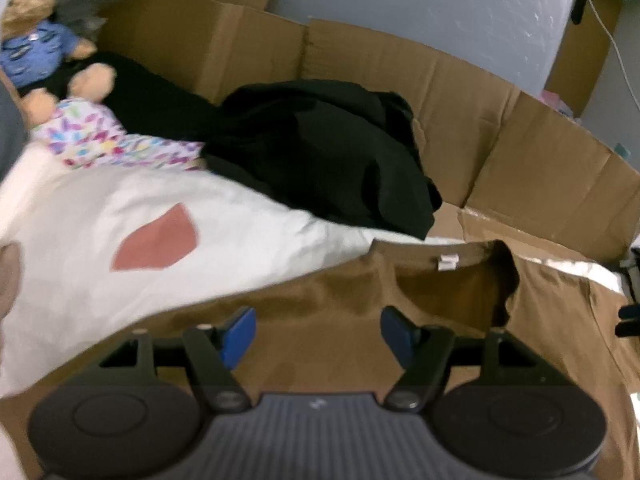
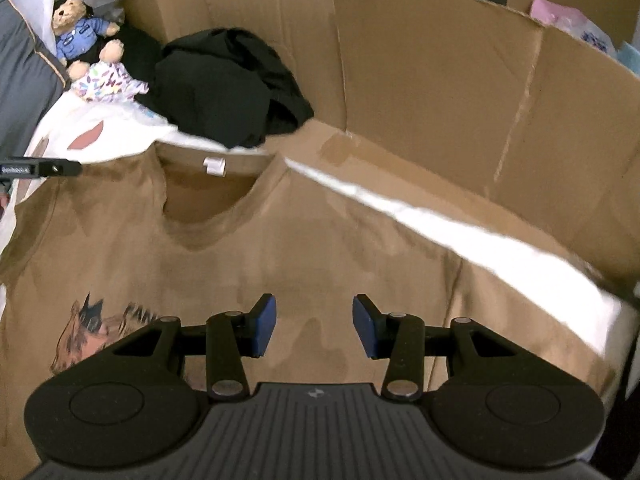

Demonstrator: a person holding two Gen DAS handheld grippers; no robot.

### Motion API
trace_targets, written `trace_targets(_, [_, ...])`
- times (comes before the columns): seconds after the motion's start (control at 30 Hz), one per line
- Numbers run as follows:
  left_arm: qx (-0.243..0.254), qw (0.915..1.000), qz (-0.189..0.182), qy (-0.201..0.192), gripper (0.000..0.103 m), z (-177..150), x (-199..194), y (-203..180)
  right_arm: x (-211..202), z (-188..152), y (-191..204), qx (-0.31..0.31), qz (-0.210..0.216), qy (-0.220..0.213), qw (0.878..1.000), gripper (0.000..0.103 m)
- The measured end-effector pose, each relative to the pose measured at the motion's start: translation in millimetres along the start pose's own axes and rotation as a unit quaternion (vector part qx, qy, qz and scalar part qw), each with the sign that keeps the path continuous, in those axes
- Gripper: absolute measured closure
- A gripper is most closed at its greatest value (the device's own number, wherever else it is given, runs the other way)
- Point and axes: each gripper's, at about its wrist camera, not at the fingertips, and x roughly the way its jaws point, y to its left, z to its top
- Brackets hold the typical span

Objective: Fold clothes
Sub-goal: 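Move both open grippers over the T-shirt collar, then grasp the collar edge of the T-shirt with both grippers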

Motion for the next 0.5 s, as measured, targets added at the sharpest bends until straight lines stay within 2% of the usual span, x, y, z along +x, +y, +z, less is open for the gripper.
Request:
trace_targets(0.17, [0.011, 0.9998, -0.015, -0.001, 0.031, 6.9, 27.7, -9.6, 21.0, 22.9, -6.5, -0.009, -0.003, -0.011, 1.0, 0.056])
trace_targets(0.33, [0.045, 0.9986, -0.026, -0.002, 0.031, 10.2, 47.1, -16.4, 47.8, 45.0, -7.4, -0.024, -0.001, -0.016, 1.0, 0.056])
trace_targets(0.5, [0.065, 0.9972, -0.036, -0.006, 0.033, 14.6, 61.9, -20.3, 69.8, 54.5, -4.0, -0.036, -0.001, -0.011, 0.999, 0.056])
